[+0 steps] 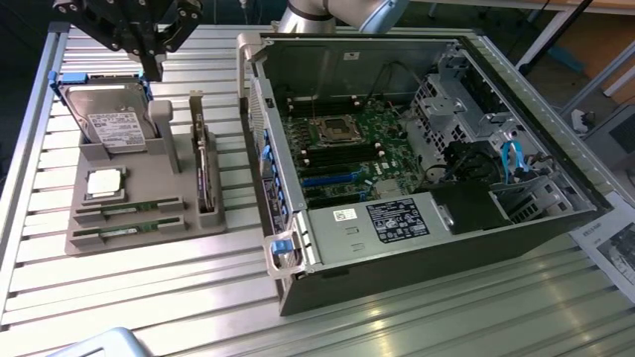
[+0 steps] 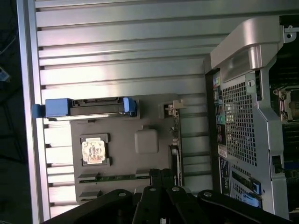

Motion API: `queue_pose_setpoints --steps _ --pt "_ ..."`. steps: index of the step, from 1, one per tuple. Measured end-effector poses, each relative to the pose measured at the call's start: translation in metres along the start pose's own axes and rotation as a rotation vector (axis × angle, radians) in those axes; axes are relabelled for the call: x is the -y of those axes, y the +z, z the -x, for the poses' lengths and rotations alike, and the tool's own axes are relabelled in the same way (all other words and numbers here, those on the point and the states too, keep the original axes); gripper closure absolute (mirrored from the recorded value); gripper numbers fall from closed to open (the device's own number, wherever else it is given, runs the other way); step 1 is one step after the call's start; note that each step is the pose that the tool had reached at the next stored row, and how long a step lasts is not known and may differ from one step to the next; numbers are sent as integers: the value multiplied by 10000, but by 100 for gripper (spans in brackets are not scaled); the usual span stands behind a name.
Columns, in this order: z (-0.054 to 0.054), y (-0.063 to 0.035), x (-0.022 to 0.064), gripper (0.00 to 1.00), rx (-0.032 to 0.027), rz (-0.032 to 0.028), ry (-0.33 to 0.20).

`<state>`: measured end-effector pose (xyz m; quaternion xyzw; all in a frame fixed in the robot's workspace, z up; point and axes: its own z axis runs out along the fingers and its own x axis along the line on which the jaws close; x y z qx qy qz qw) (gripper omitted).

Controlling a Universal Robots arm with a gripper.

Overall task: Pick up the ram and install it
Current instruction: 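Reach for the ram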

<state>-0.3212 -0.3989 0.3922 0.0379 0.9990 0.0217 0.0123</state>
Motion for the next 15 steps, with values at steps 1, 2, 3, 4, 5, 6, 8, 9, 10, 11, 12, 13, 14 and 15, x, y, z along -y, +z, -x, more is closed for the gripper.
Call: queue_pose_setpoints --steps 1,2,3,4,5,6,8,9,10,11,12,13,14,15 --pt "-5 2 1 90 -11 -1 0" --pt "-9 4 1 90 -28 -3 0" --pt "-11 6 1 90 -54 -6 1" --pt "-13 10 1 90 -92 -9 5" --pt "-15 15 1 90 -130 -11 7" --pt "-16 18 2 90 -153 -13 8" --pt "-20 24 2 90 -209 -17 9" --pt "-22 25 3 90 -225 -19 10" --pt "-22 25 3 90 -225 -19 10" --pt "-22 25 3 90 -225 -18 10" --pt "-22 25 3 90 -225 -18 9" --pt "-22 25 3 90 -225 -18 10" --pt "-22 26 3 90 -225 -18 10" --pt "-22 26 3 90 -225 -18 10"
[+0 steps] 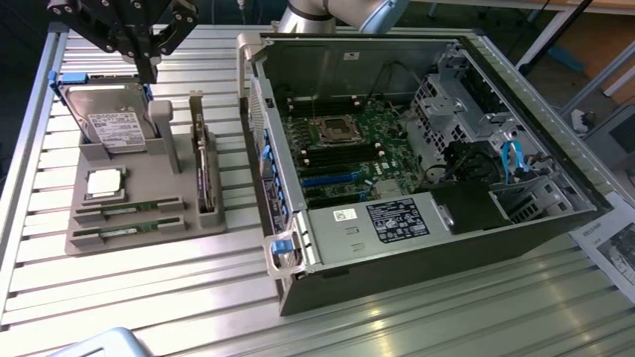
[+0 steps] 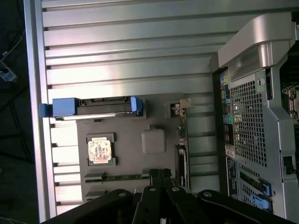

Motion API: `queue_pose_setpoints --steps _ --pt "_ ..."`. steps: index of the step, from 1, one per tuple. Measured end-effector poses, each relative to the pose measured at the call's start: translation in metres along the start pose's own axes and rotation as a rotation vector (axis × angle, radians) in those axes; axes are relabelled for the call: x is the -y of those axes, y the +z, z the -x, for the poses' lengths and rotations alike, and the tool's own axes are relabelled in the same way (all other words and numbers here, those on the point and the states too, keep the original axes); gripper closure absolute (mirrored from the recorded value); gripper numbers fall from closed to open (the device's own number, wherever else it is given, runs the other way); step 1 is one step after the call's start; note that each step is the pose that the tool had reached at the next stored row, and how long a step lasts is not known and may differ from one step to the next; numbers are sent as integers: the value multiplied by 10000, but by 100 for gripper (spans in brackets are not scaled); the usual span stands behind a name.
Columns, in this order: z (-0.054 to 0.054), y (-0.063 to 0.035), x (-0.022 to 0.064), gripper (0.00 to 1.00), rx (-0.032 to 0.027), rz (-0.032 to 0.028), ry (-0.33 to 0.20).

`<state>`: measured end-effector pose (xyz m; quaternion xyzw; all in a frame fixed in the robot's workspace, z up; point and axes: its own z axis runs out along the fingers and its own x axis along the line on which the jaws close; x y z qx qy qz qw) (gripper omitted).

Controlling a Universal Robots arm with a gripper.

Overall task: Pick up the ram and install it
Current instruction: 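Reach for the ram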

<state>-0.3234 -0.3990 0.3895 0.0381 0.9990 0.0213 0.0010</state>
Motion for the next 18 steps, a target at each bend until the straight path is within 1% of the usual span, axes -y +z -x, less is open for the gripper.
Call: queue_pose_setpoints --steps 2,7,9,12,15,17,18 --pt "-2 0 18 90 1 1 0" --pt "-16 -5 122 90 0 0 1" --pt "-29 -6 149 90 0 -2 1" --pt "-127 -4 183 90 0 -2 0" --pt "-190 -4 205 90 0 -2 0" --pt "-247 -3 234 90 1 -1 0" --pt "-248 -3 235 90 0 -2 0"
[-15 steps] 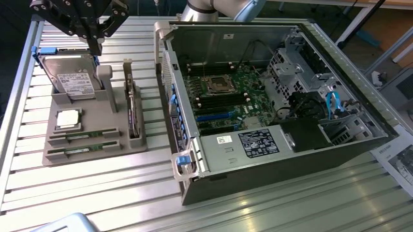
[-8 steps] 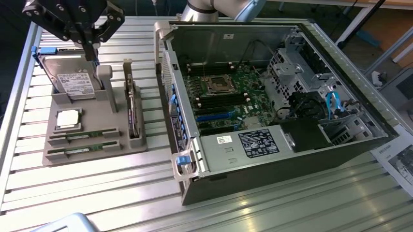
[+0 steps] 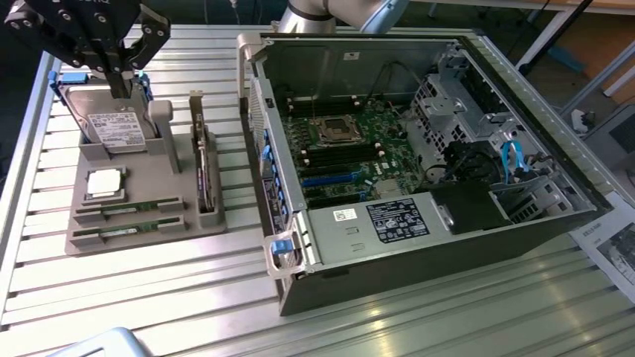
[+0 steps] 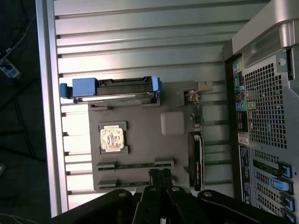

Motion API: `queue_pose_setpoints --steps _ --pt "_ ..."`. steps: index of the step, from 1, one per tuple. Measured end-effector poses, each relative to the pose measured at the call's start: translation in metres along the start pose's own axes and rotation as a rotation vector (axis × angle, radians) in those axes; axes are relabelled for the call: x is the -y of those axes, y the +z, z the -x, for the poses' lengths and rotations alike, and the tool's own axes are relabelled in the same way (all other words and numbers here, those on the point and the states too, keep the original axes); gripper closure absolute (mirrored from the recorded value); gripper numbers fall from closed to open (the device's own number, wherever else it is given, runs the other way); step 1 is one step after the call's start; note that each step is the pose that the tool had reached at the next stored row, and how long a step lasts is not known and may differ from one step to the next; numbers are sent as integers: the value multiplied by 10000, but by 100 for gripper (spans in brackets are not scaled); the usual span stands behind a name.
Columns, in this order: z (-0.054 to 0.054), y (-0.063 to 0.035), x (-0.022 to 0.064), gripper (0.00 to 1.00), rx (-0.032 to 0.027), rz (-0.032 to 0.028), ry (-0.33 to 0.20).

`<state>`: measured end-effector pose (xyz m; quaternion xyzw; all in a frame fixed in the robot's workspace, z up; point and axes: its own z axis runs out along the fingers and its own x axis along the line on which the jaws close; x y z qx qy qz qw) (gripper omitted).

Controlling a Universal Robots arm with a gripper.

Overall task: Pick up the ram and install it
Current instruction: 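Reach for the ram, then pick up the ram and move it above insertion slot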

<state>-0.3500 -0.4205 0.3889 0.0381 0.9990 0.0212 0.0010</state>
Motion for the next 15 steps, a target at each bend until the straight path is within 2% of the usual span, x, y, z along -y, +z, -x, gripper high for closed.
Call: queue_pose_setpoints --steps 15 --pt "-25 0 2 90 0 0 -2"
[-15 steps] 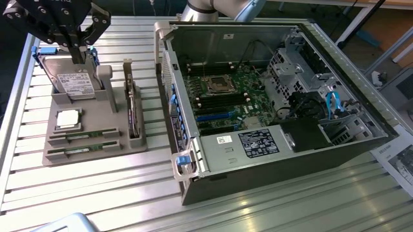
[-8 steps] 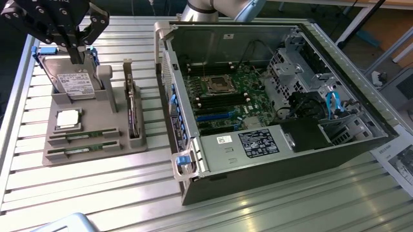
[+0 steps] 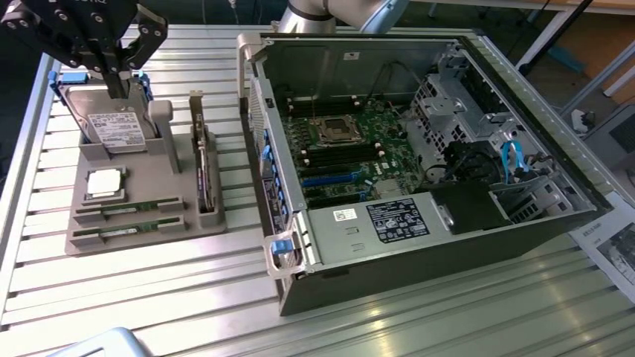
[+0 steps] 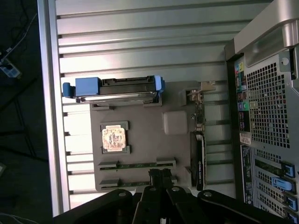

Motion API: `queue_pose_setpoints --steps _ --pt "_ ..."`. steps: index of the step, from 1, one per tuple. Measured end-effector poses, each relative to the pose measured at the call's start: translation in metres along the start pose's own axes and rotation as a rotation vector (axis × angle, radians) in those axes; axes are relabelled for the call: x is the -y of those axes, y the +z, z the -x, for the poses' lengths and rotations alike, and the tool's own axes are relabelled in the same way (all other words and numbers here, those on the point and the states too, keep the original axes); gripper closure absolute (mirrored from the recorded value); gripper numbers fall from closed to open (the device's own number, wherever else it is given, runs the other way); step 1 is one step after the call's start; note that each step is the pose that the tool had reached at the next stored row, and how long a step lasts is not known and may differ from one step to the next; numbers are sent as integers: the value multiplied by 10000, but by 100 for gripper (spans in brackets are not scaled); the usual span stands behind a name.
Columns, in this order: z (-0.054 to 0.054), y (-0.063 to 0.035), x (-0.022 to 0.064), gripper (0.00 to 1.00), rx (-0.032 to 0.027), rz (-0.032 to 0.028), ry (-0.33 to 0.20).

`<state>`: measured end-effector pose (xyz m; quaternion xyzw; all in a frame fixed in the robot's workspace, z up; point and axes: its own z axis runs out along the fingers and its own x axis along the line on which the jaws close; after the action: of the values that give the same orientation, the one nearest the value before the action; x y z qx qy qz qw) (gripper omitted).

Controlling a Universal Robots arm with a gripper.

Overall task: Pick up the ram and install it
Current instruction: 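Pick up the ram and move it above insertion slot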

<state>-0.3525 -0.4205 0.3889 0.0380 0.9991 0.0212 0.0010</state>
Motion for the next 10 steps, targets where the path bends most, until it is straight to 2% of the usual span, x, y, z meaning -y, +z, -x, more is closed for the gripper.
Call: queue_pose_setpoints --steps 4,10 --pt "-2 0 1 90 -8 4 -169" --pt "-4 -1 2 90 -32 5 -707"
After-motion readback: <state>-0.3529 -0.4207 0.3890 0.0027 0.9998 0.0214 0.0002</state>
